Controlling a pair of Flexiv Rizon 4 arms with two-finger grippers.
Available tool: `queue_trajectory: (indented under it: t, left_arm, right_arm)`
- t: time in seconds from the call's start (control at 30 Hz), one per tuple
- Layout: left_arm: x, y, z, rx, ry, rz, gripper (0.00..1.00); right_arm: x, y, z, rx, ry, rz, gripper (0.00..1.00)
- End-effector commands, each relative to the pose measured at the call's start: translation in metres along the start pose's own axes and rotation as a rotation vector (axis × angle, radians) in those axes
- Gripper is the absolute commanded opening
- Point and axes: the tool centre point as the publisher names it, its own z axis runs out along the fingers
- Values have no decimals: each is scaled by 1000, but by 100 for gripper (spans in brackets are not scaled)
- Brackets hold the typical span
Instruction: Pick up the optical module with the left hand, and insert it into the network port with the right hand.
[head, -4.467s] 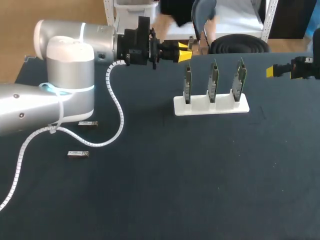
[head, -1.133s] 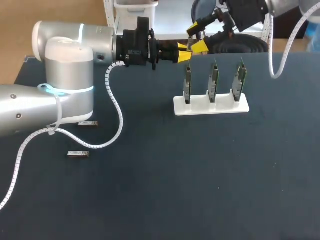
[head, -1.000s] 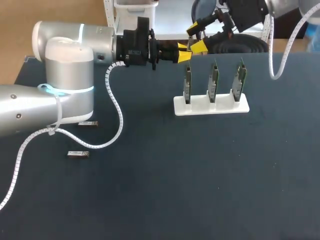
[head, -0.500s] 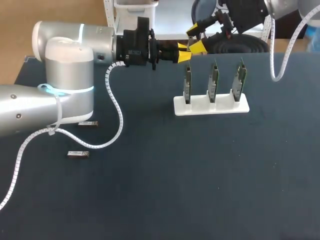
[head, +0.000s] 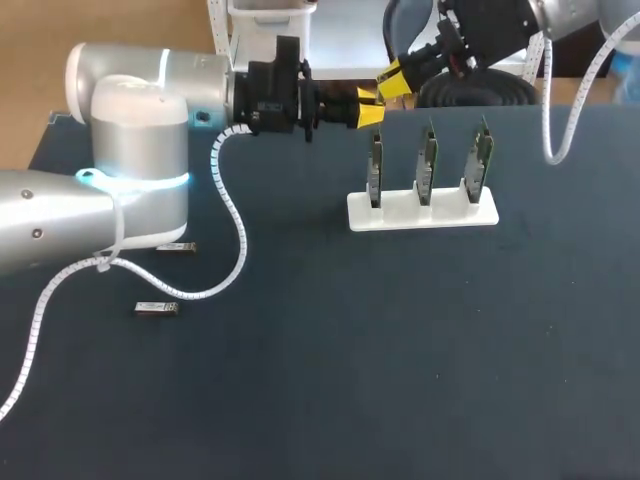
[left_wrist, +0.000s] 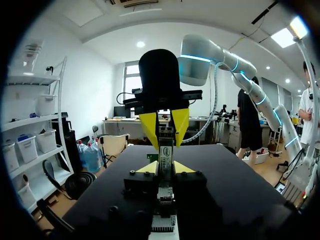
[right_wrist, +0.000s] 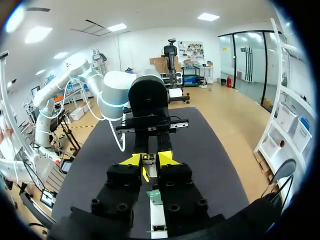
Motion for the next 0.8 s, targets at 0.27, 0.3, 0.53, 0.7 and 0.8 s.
queue_trajectory:
  t: [0.27, 0.3, 0.53, 0.7, 0.8]
  left_arm:
    - [0, 3, -1, -14, -4, 2, 100]
    - [0, 3, -1, -14, -4, 2, 100]
    - [1, 3, -5, -7, -6, -4, 100]
    - [7, 6, -14, -18, 41, -17, 100]
    - [15, 8, -19, -15, 103, -11, 100]
  right_arm:
    - [5, 9, 2, -1, -6, 10, 0]
    - [5, 9, 2, 0, -6, 10, 0]
    - [5, 8, 1, 3, -9, 11, 0]
    - [7, 7, 0, 6, -9, 13, 0]
    - [8, 6, -1, 8, -12, 15, 0]
